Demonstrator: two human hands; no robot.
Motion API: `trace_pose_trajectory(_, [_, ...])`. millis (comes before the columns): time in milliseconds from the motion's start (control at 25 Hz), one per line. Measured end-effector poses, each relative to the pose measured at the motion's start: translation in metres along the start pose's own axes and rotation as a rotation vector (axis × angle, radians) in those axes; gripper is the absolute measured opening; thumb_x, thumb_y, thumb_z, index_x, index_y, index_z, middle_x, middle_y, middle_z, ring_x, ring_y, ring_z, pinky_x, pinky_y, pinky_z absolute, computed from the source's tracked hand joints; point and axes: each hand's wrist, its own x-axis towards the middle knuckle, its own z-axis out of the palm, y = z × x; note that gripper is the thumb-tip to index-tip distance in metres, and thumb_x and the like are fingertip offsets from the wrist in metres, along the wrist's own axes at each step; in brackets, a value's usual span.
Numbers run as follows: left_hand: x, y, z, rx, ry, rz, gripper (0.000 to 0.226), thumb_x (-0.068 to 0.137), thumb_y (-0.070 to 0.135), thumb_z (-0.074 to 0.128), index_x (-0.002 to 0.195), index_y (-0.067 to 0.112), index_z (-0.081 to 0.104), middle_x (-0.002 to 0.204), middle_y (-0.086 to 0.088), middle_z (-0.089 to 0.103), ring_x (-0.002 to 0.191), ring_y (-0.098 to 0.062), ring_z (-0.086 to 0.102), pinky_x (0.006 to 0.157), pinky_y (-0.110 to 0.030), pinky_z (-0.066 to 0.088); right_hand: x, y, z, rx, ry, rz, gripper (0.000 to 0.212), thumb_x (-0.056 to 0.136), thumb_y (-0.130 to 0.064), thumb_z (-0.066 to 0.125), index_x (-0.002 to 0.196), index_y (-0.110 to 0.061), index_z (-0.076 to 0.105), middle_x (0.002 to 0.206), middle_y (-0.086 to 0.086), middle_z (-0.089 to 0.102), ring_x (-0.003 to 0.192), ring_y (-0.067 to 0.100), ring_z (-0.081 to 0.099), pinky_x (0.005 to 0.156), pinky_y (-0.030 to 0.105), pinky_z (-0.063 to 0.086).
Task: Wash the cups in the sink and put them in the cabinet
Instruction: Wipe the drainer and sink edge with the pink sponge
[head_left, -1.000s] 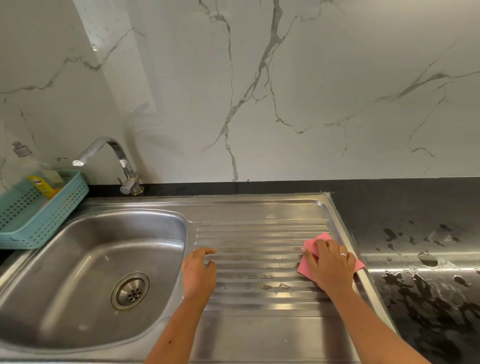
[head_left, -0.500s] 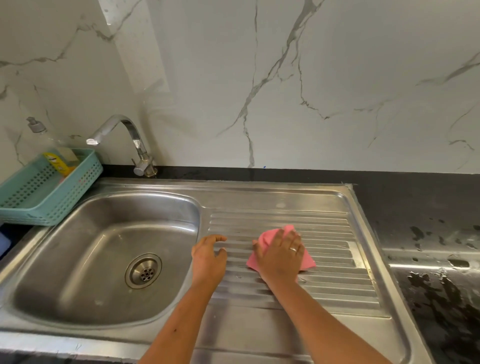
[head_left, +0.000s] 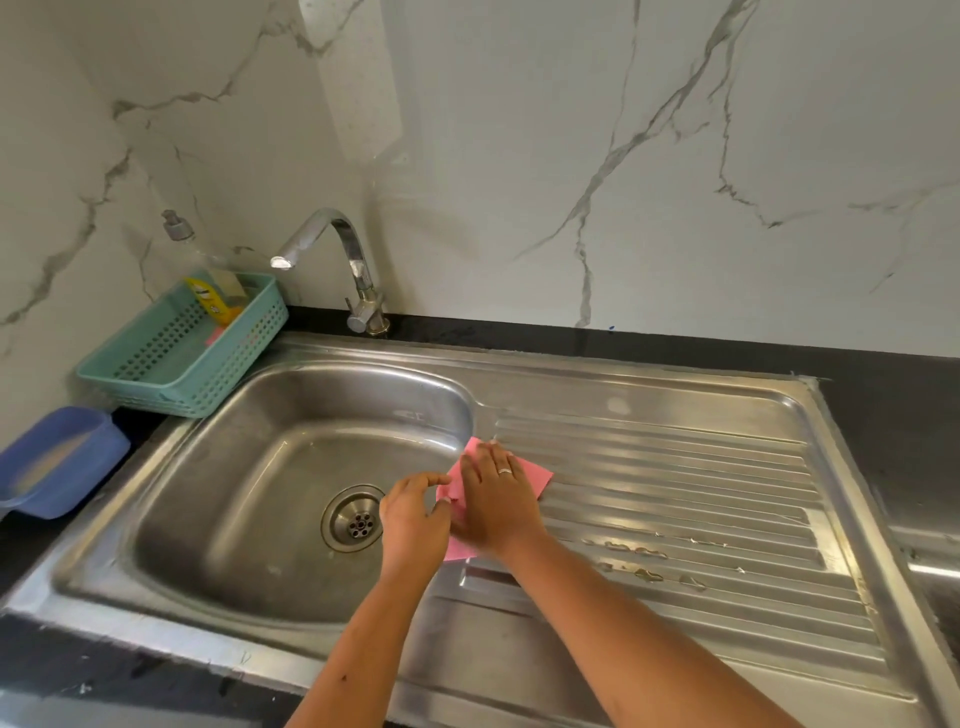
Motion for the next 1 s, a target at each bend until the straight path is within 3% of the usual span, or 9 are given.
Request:
trace_pose_trajectory(120, [0.002, -0.001, 0.000, -0.003, -0.013, -0.006, 0.035, 0.082, 0.003, 0.054, 0.108, 0.023, 0.066, 0.123, -0.001, 0.057, 0.122, -0.024, 0.045, 0.103, -0.037, 0.039, -0.003, 0.011, 0.001, -0.003, 0.021, -0.026, 0.076, 0.085, -0.056, 0.022, 0.129, 0.000, 0.051, 0.132, 0.017, 0.055, 0.125, 0.032, 0.051, 0.106, 0.043, 0.039])
trace_pose_trajectory(200, [0.001, 0.004, 0.007, -0.001, -0.041, 0.013, 0.035, 0.082, 0.003, 0.054, 0.109, 0.022, 0.065, 0.124, -0.001, 0.057, 0.122, -0.023, 0.045, 0.103, -0.032, 0.037, -0.008, 0.020, 0.005, 0.017, 0.030, -0.012, 0.066, 0.088, -0.053, 0.030, 0.122, -0.003, 0.058, 0.125, 0.012, 0.062, 0.117, 0.028, 0.058, 0.100, 0.041, 0.046])
trace_pose_trajectory(440, [-0.013, 0.024, 0.034, -0.009, -0.107, 0.072, 0.030, 0.087, 0.006, 0.054, 0.109, 0.023, 0.065, 0.123, 0.003, 0.057, 0.121, -0.021, 0.044, 0.094, -0.023, 0.035, -0.049, 0.078, -0.003, 0.012, 0.131, 0.031, 0.065, 0.090, -0.054, 0.033, 0.135, -0.011, 0.051, 0.136, 0.006, 0.055, 0.125, 0.024, 0.052, 0.107, 0.039, 0.039])
trace_pose_trajectory(560, [-0.022, 0.038, 0.056, -0.020, -0.146, 0.117, 0.029, 0.086, 0.006, 0.056, 0.106, 0.025, 0.065, 0.123, 0.003, 0.057, 0.116, -0.020, 0.048, 0.098, -0.029, 0.041, -0.081, 0.119, -0.012, -0.025, 0.177, 0.116, 0.065, 0.089, -0.055, 0.033, 0.136, -0.014, 0.051, 0.138, 0.002, 0.054, 0.126, 0.022, 0.051, 0.107, 0.036, 0.036])
trace_pose_trajectory(760, [-0.052, 0.069, 0.097, -0.002, -0.247, 0.248, 0.026, 0.085, 0.007, 0.059, 0.101, 0.026, 0.066, 0.114, 0.005, 0.057, 0.115, -0.017, 0.047, 0.097, -0.030, 0.043, -0.137, 0.191, -0.032, -0.087, 0.199, 0.314, 0.077, 0.087, -0.057, 0.011, 0.148, -0.015, 0.032, 0.151, 0.000, 0.037, 0.140, 0.018, 0.032, 0.115, 0.034, 0.019])
trace_pose_trajectory(880, [-0.068, 0.077, 0.114, 0.037, -0.297, 0.281, 0.025, 0.086, 0.010, 0.058, 0.099, 0.030, 0.064, 0.113, 0.009, 0.055, 0.117, -0.016, 0.045, 0.100, -0.036, 0.043, -0.169, 0.228, -0.042, -0.140, 0.214, 0.521, 0.082, 0.084, -0.056, 0.002, 0.147, -0.012, 0.032, 0.149, 0.005, 0.040, 0.137, 0.020, 0.036, 0.115, 0.038, 0.026])
trace_pose_trajectory(1000, [-0.082, 0.084, 0.125, 0.065, -0.330, 0.290, 0.027, 0.084, 0.010, 0.058, 0.094, 0.035, 0.061, 0.107, 0.012, 0.052, 0.118, -0.018, 0.046, 0.101, -0.040, 0.042, -0.186, 0.236, -0.044, -0.150, 0.249, 0.624, 0.075, 0.088, -0.054, 0.016, 0.138, -0.007, 0.045, 0.135, 0.010, 0.054, 0.123, 0.027, 0.052, 0.106, 0.040, 0.039])
